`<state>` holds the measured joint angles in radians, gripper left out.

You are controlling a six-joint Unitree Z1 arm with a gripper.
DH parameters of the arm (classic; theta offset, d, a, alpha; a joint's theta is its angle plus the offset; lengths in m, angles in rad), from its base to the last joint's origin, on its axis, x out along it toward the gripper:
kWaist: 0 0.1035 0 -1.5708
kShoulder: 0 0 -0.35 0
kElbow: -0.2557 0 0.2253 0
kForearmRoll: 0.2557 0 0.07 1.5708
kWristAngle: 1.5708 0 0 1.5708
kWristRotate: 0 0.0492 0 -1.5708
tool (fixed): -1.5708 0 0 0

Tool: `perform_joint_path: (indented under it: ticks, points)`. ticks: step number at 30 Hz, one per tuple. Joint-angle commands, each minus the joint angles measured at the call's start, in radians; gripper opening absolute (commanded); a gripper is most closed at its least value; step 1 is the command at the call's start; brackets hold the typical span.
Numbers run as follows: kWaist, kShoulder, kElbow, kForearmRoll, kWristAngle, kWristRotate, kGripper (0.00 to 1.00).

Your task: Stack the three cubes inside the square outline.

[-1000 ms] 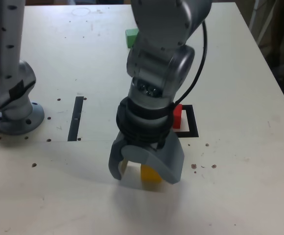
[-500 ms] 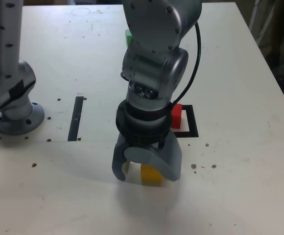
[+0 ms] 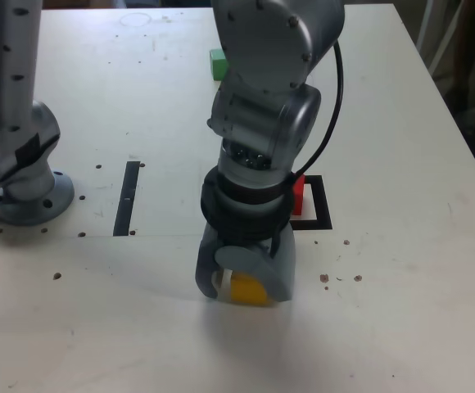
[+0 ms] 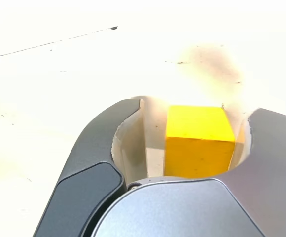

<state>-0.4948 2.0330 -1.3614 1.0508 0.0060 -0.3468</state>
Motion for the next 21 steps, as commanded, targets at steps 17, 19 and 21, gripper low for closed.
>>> perform_joint_path:
  ticks: [17, 19, 21]
  points:
    - [0.002, -0.004, -0.018, 0.009, -0.036, -0.001, 0.32]
    - [0.002, -0.014, -0.023, 0.009, -0.032, -0.001, 0.29]
    - [0.002, -0.028, -0.028, 0.016, -0.026, -0.001, 0.28]
